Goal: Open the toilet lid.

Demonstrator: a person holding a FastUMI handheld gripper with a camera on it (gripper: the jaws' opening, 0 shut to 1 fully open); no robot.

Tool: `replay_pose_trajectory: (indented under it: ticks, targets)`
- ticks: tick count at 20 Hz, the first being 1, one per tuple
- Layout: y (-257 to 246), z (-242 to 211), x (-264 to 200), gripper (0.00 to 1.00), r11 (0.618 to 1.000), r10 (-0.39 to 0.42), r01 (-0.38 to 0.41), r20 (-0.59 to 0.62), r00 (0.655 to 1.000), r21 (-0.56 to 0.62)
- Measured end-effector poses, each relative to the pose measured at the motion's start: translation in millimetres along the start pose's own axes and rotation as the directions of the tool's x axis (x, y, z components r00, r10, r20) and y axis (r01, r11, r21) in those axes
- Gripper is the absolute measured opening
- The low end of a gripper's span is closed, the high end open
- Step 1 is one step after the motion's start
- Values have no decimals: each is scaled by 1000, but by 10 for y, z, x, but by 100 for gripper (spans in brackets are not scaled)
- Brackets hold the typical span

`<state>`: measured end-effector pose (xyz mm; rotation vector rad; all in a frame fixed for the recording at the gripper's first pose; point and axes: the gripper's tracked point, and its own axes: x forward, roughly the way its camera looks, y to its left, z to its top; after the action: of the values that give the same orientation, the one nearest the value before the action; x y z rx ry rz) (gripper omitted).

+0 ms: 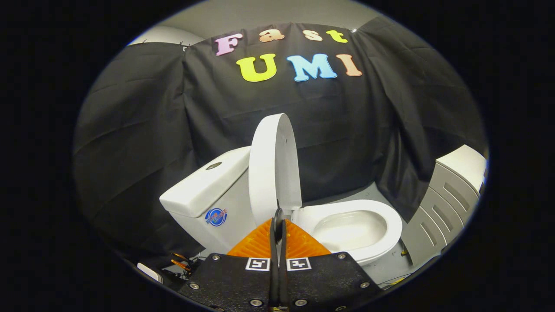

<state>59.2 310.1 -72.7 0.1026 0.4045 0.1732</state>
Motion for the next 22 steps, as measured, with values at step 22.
replay_pose_trajectory:
  ticks: [22]
  targets:
    - [675, -109, 178, 0, 989, 122, -124, -33, 992, -86]
